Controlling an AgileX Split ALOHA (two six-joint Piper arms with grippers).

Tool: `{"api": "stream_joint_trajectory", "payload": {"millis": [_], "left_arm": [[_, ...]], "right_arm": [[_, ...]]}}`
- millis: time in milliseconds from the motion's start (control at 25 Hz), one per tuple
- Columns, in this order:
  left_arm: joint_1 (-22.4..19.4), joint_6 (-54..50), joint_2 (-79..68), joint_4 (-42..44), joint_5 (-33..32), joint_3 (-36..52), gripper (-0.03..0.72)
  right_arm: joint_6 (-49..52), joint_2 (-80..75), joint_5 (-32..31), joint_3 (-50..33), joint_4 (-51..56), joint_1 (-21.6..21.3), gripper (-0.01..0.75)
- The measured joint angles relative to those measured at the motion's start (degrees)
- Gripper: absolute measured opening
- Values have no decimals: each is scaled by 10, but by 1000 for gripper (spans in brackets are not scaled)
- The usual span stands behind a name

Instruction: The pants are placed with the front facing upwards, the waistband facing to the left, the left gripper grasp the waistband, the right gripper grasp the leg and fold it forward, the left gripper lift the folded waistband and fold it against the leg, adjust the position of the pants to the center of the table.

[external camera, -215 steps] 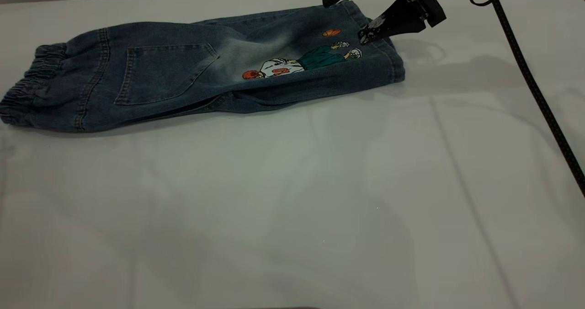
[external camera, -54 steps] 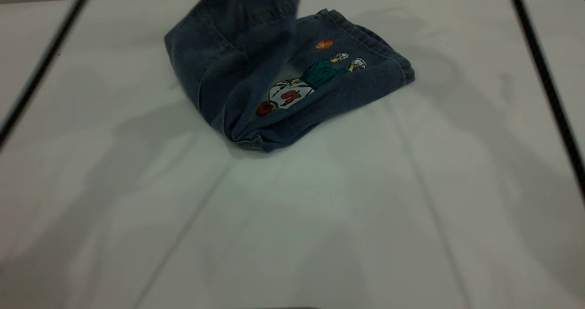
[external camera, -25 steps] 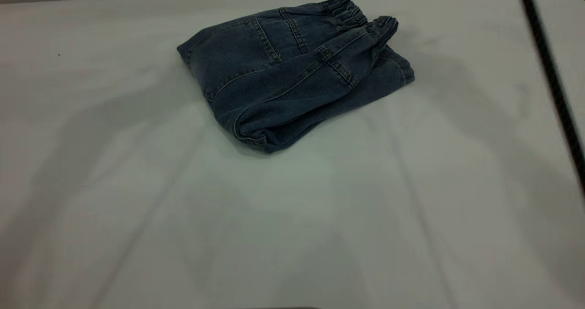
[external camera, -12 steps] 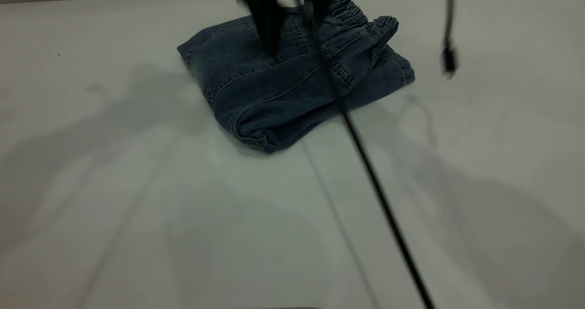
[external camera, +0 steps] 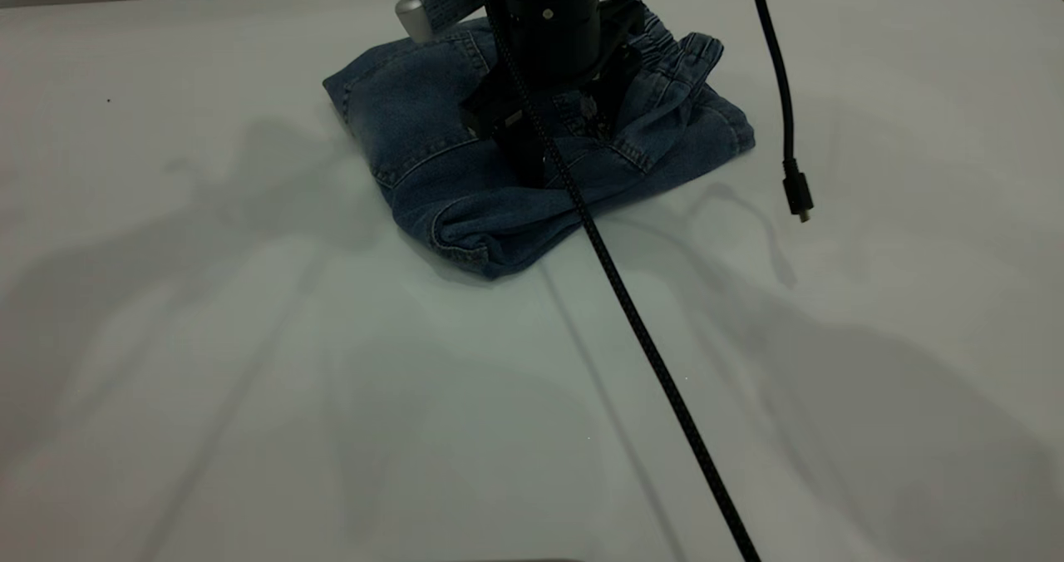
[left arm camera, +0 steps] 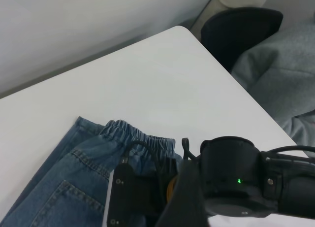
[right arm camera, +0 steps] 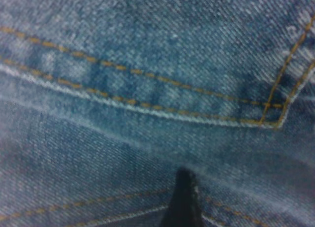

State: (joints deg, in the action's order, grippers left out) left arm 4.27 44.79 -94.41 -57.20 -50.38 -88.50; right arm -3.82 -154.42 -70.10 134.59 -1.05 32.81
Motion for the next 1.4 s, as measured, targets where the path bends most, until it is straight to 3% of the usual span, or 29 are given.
{"api": "stream_joint_trajectory", "payload": {"millis": [200,1120,1400], "left_arm": [[0,-1,0,0,-2,0,580],[0,-3,0,1,-12,0,580],[0,-3,0,1,-14,0,580]], "right_arm": [[59,-2,0,0,10,-1,531],[658,-2,27,0,70,-2,531],[677,-3,11,11,57,-2,531]]}}
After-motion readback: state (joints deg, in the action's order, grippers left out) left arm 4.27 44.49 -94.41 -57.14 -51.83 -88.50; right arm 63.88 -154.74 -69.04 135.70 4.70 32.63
